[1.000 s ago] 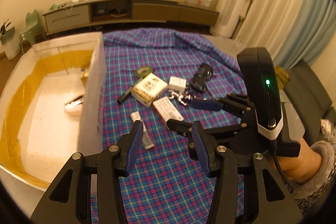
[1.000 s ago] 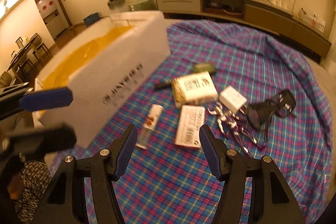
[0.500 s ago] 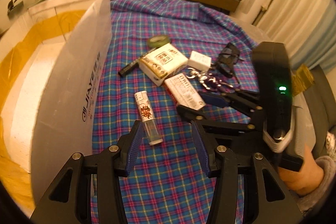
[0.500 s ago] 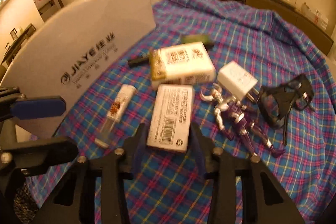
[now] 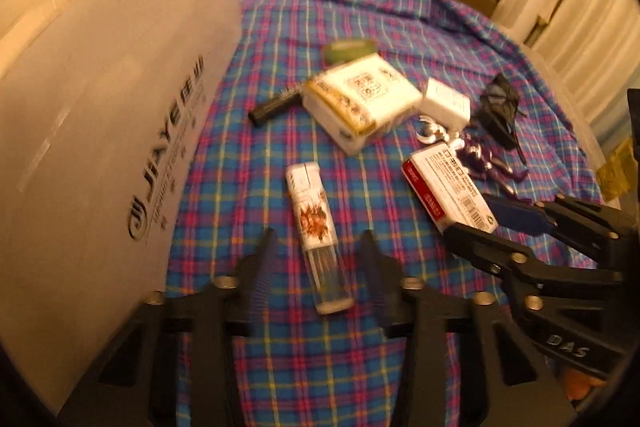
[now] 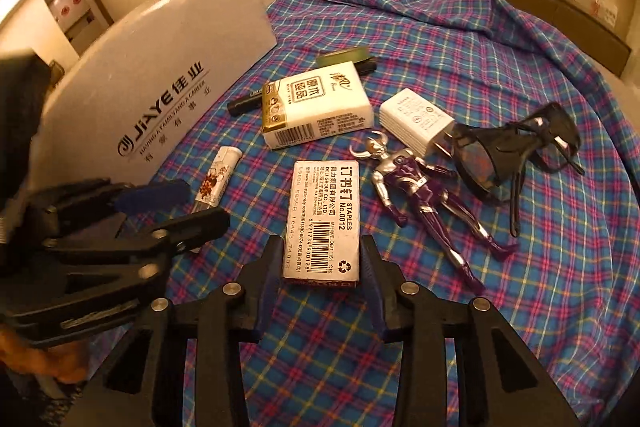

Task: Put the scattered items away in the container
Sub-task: 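Grasp the white lighter with the left gripper while the right gripper grasps the red-and-white staples box, then carry the lighter and staples box over the white box with both grippers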

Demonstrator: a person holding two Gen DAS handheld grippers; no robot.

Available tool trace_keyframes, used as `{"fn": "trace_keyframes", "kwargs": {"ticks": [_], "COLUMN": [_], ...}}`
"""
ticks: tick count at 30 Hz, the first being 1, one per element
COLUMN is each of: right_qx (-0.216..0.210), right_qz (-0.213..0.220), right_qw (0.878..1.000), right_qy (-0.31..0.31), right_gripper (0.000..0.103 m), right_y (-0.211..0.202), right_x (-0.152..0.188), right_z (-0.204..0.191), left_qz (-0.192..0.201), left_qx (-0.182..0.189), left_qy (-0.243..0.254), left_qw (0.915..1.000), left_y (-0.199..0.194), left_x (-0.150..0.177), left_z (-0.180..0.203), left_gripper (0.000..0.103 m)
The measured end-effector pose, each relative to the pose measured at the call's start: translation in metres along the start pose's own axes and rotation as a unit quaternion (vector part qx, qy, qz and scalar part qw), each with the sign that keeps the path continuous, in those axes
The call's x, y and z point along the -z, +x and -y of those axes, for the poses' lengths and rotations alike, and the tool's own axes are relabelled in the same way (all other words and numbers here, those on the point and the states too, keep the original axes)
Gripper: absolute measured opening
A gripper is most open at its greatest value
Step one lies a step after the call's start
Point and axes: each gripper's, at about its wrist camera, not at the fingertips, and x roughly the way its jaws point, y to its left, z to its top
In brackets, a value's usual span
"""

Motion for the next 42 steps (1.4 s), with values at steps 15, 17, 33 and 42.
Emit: {"fn": "trace_keyframes", "kwargs": {"ticks": [15, 17, 33, 42], "right_qx": [-0.017, -0.018, -0.017, -0.012], "right_qz": [0.022, 0.026, 0.067, 0.102], "right_qw": [1.0, 0.999, 0.998, 0.995], "right_qy": [0.004, 0.005, 0.002, -0.01], "right_gripper": [0.04, 0.04, 0.04, 0.04], "right_y": [-0.016, -0.017, -0.043, -0.058], "right_x": [-0.006, -0.007, -0.013, -0.013], "right_z": [-0.013, -0.014, -0.019, -0.036], "left_qz": [0.032, 0.041, 0.103, 0.136], "left_qx": [0.026, 0.029, 0.062, 0.077], "left_qy": [0.02, 0.022, 0.023, 0.003], "left_qw": [0.9989, 0.9985, 0.9924, 0.9877], "left_y": [-0.025, -0.032, -0.091, -0.12], "left_x": [-0.002, -0.004, -0.008, -0.012], "left_z": [-0.002, -0.004, -0.009, -0.026], "left_gripper": [0.019, 0.019, 0.019, 0.019]}}
